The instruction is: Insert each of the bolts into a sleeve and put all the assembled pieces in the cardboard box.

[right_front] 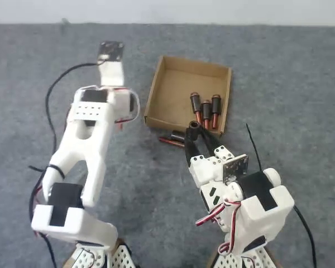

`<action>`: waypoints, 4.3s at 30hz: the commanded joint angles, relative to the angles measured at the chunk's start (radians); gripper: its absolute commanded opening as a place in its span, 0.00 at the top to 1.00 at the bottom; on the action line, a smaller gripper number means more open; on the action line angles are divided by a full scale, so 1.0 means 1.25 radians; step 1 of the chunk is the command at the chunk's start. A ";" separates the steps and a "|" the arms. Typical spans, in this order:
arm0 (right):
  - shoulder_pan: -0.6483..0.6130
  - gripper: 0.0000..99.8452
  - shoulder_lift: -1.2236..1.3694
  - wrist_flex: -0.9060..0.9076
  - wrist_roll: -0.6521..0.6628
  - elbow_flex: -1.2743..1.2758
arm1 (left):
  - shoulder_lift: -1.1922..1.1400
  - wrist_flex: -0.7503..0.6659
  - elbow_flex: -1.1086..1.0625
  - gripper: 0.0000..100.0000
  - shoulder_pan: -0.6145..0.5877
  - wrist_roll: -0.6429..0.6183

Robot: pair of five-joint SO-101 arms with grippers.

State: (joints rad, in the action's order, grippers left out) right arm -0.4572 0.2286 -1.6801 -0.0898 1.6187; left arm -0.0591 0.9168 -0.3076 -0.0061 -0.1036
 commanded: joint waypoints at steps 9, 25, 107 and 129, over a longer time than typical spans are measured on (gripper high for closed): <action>-0.002 0.99 -0.035 -0.001 -0.009 0.026 | 0.059 -0.023 0.141 0.99 0.125 -0.001; -0.002 0.99 -0.035 0.001 -0.009 0.026 | 0.097 -0.025 0.180 0.99 0.214 -0.099; 0.003 0.99 -0.040 -0.004 0.042 0.027 | 0.511 -0.533 -0.516 0.99 0.416 -0.102; 0.020 0.99 -0.042 -0.026 0.038 0.027 | 0.511 -0.534 -0.566 0.99 0.416 -0.101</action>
State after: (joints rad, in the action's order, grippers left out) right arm -0.4572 0.2286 -1.6832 -0.0514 1.6187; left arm 0.5317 0.2816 -1.0196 0.5186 -0.2217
